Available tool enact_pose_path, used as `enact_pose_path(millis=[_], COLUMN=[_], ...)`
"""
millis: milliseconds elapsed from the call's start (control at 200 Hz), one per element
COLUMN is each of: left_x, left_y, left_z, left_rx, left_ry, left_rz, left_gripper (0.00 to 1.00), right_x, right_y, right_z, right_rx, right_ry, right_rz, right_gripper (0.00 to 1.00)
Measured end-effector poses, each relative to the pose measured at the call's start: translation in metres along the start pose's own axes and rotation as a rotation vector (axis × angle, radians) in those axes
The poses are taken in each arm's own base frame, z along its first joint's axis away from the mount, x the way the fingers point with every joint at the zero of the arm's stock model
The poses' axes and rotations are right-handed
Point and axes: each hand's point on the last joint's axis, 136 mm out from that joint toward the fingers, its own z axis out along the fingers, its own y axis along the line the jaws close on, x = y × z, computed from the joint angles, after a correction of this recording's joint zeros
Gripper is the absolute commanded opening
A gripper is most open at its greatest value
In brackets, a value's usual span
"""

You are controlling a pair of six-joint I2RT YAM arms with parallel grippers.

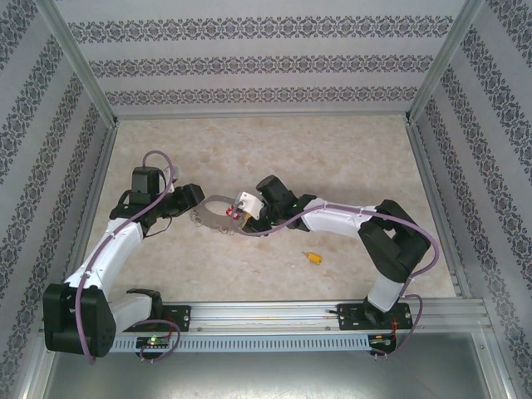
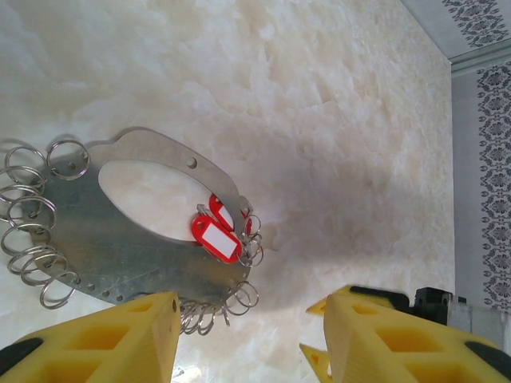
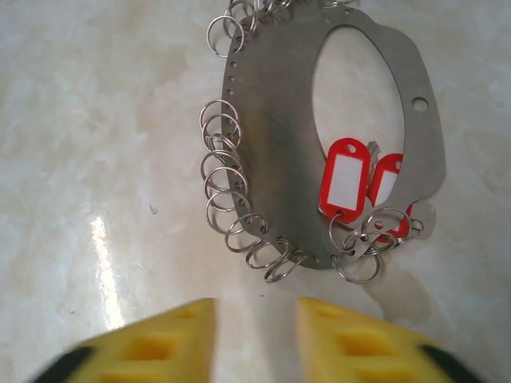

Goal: Put the keys on the keyring

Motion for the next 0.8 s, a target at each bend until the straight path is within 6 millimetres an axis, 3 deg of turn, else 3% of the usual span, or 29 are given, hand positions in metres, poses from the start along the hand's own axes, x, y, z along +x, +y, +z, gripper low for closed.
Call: enact_pose_path(millis=[170,405,585,799], left_x=[0.001,0.001,0.001,0.001], left_y=[0.000,0.000,0.000,0.000], left_z=[-0.001,-0.001,-0.001,-0.001], left_rx=[0.000,0.000,0.000,0.000], left_ry=[0.000,0.000,0.000,0.000], left_rz=[0.000,0.000,0.001,0.001], left_gripper=[0.51,0.51,0.51,0.51], right_x=[0.000,0.006,0.008,0.005], right_y=[-0.002,0.006,0.004,-0.001], right_z=[0.000,0.015,0.028,0.036], right_rx=[-0.053,-0.149,-0.164,-0.165], right_ry=[-0.020,0.007,0.032,0.041], right_rz=[0.126,0.264,0.316,0.344], right_gripper=[0.43,0.23,0.15,0.13])
